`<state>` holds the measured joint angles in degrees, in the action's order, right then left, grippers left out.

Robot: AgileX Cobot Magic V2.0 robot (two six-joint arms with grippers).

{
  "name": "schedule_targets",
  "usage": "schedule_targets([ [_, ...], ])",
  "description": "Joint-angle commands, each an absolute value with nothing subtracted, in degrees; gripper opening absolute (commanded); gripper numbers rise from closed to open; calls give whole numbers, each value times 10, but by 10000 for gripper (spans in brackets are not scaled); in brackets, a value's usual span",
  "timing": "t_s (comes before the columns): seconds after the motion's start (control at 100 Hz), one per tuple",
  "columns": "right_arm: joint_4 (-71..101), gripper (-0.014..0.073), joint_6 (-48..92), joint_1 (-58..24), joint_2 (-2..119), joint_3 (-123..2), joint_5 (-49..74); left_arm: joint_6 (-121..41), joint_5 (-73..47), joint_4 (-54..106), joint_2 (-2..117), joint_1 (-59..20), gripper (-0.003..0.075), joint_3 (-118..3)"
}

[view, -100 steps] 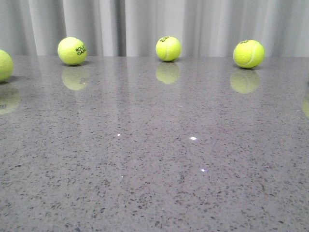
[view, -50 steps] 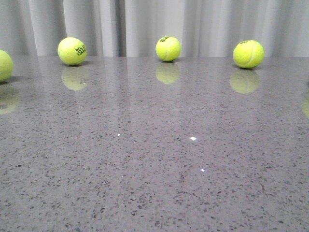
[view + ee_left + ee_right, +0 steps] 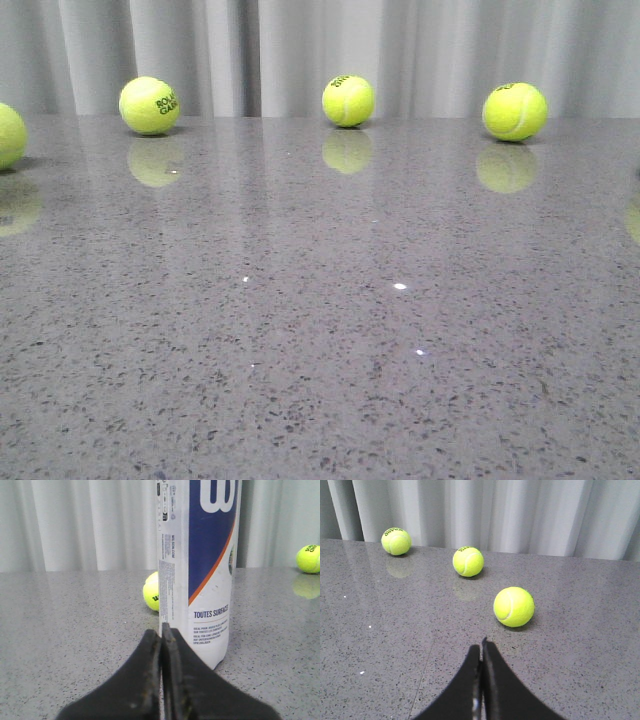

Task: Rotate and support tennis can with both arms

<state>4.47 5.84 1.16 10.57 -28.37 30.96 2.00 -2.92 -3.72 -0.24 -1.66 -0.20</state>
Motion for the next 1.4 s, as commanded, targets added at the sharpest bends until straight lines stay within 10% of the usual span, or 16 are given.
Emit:
schedule_targets([
  [0.0,47,-68,59,16,111,-297,265,26,19,-32,-25,-14,-21,25],
  [1.39,12,-68,-78,-5,-18,-51,55,26,19,-32,-25,-14,-21,25],
])
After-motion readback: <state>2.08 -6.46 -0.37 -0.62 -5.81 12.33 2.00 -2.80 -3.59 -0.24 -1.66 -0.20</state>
